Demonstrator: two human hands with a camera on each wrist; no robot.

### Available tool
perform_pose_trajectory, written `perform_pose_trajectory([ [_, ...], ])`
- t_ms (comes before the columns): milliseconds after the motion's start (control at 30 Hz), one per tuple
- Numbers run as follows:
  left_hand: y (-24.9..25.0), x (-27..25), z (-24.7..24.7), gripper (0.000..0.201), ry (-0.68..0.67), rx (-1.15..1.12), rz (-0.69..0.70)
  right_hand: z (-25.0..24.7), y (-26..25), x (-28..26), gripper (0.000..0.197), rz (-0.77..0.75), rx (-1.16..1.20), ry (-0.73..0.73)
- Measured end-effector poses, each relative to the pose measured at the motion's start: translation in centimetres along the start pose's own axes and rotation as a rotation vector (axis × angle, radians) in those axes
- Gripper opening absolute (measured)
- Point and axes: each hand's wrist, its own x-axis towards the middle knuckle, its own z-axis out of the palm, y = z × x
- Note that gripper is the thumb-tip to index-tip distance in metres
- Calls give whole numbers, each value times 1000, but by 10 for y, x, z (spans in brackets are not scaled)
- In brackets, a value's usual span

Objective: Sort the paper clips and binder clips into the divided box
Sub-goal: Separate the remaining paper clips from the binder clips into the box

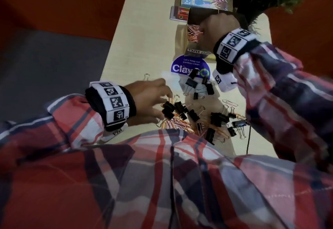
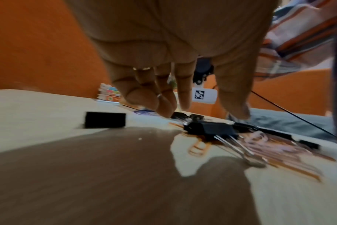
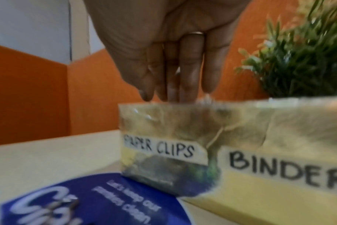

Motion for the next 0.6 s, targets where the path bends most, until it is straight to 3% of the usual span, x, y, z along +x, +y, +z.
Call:
perform_pose_trajectory([
  [133,16,10,11,66,-67,113,13,9,-11,-75,32,-166,42,-50],
  [300,21,21,10,42,-38,80,-13,48,-38,-145,43,-408,32,-285],
  [600,28,27,16,37,-41,60,-91,75,-25,-153,33,-344,106,-269],
])
